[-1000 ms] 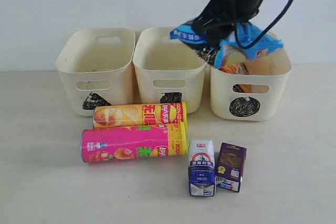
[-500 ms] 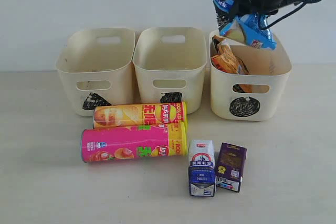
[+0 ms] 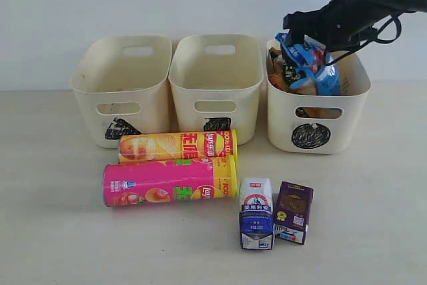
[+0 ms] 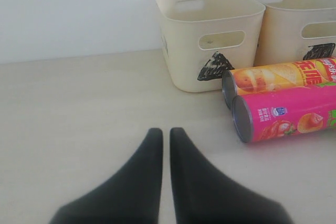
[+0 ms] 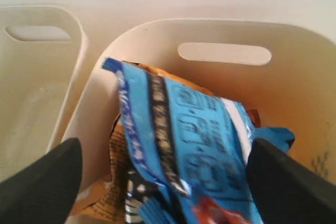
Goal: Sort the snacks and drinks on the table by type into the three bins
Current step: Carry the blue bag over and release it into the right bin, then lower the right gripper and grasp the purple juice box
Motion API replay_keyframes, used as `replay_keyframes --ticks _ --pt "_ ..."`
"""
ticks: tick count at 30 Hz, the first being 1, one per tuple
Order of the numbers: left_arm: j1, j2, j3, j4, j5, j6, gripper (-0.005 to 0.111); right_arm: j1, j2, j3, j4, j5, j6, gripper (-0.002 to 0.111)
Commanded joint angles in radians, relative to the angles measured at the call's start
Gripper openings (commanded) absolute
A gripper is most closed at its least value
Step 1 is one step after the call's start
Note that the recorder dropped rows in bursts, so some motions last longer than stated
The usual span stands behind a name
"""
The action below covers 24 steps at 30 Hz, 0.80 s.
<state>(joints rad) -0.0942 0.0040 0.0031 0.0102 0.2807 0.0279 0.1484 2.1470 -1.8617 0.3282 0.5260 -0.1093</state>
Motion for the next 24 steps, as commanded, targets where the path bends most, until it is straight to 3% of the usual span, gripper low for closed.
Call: replay_keyframes --ticks 1,9,16,21,24 --pt "0.003 -0.004 -0.003 0.003 0.000 -0.009 0.004 -0.009 -0.028 0.001 -0.009 -0.013 -0.065 0.076" --pt "0.003 -0.004 -0.003 0.003 -0.002 -0.009 0.004 -0.009 -0.123 0.001 -0.114 0.147 -0.130 0.073" --pt "0.003 -0.004 -0.003 0.003 -0.002 -0.009 0.004 -0.009 -0.160 0.001 -0.153 0.360 -0.145 0.027" --pt "0.003 -0.004 -0.003 0.003 -0.002 -0.009 0.004 -0.009 -0.194 0.009 -0.163 0.513 -0.161 -0.001" --pt "0.003 -0.004 -0.003 0.003 -0.002 -0.009 0.004 -0.009 -0.253 0.073 -0.163 0.516 -0.170 0.000"
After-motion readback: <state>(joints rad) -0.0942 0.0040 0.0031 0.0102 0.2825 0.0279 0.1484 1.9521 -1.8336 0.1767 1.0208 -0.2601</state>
